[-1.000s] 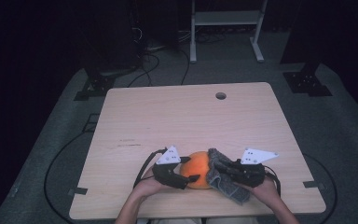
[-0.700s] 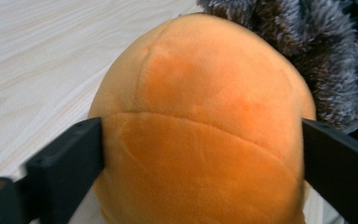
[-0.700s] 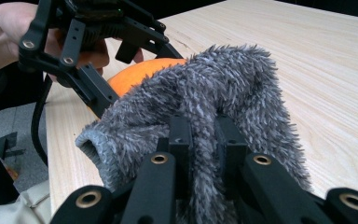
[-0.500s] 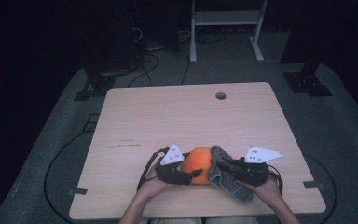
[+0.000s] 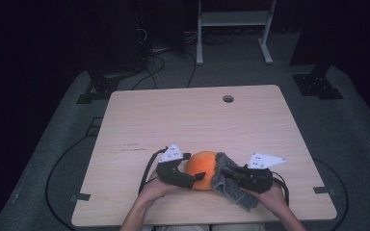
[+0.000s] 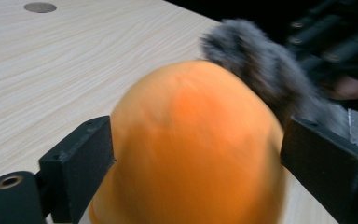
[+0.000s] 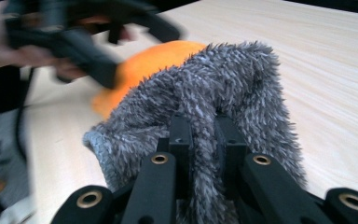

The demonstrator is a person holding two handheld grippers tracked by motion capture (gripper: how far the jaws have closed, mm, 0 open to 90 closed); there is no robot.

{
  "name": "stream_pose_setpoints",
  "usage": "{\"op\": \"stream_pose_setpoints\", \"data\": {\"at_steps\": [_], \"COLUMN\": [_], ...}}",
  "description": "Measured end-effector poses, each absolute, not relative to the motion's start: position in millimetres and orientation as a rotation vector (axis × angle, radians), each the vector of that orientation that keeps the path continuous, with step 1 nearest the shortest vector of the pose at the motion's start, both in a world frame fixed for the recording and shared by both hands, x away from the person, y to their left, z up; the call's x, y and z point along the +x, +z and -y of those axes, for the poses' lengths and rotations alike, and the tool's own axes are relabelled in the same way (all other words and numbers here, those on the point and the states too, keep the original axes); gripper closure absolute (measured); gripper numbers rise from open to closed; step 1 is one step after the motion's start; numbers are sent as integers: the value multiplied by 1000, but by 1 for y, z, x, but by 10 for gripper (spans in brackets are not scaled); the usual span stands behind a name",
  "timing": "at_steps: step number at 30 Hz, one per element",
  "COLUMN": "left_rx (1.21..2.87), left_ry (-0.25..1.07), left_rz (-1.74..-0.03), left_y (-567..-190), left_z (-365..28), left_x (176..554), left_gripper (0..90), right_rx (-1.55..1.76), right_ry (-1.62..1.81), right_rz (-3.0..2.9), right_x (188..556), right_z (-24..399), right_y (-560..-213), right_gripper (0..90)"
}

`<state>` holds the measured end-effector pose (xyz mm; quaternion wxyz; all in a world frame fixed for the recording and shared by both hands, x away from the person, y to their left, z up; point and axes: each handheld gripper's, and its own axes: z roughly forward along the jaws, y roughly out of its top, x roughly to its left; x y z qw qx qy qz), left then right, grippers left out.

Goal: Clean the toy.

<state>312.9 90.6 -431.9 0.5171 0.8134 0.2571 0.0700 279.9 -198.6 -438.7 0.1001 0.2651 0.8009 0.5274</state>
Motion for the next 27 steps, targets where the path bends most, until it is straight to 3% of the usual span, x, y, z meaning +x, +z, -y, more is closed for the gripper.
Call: {"op": "stream_pose_setpoints", "data": {"at_steps": [2,6,11,20,27], "left_rx": [2034,2036,2057,2153,2085], "left_ry": [224,248,261,388,291], "left_rz": [-579,-556,-529,-348,-450], "left_y": [-440,-443,-444,-441,-445], "left_z": [-84,-89,-89,-71,-84], "left_x": [308,308,304,288,299], "left_gripper": [92,177,179,174,176], "right_rx": [725,787,979,706,861], "right_ry": [1544,1524,1410,1623,1510], "right_rz": [-2384,-2363,-2379,-2338,-2319], "right_x": [273,279,293,276,286], "right_z": [193,197,216,187,205], "right_y": [-438,-439,-447,-419,-438], "right_gripper": [790,793,792,792,793]}}
